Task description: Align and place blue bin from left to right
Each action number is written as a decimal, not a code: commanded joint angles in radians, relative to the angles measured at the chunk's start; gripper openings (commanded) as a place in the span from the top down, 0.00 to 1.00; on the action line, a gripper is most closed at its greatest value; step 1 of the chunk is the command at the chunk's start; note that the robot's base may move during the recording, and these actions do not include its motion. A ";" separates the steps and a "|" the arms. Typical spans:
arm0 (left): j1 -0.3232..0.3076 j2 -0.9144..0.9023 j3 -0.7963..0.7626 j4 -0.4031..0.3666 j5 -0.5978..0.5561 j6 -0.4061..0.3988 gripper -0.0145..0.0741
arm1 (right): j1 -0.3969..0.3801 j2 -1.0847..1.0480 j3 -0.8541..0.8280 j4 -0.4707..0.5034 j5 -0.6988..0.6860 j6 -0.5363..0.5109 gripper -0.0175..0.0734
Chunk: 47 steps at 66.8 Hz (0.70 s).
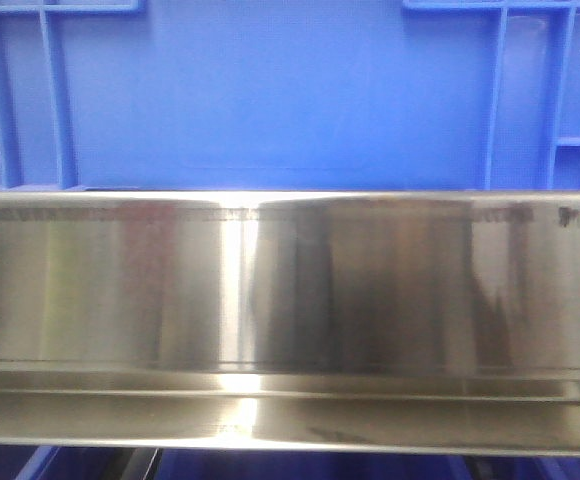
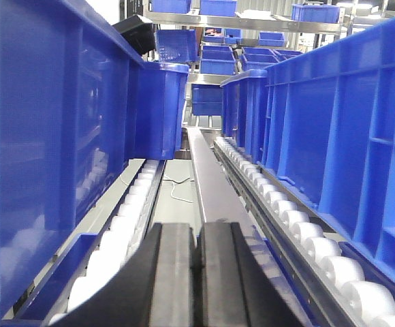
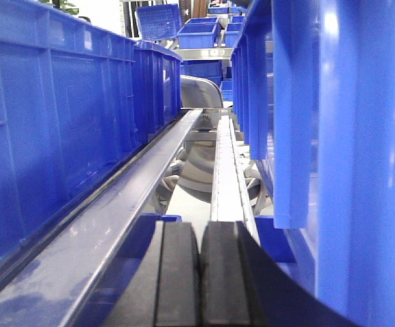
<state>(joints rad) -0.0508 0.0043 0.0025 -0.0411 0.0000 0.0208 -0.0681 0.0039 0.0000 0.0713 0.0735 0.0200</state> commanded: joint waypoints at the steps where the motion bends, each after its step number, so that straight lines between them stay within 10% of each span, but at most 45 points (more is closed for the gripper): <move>1: -0.006 -0.004 -0.003 -0.004 -0.020 0.003 0.96 | 0.000 -0.004 0.000 0.001 0.001 -0.004 0.88; 47: -0.006 -0.004 -0.003 -0.004 -0.052 0.003 0.96 | 0.000 -0.004 0.000 0.001 -0.017 -0.004 0.88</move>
<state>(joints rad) -0.0508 0.0043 0.0025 -0.0411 -0.0263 0.0208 -0.0681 0.0039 0.0000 0.0713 0.0714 0.0200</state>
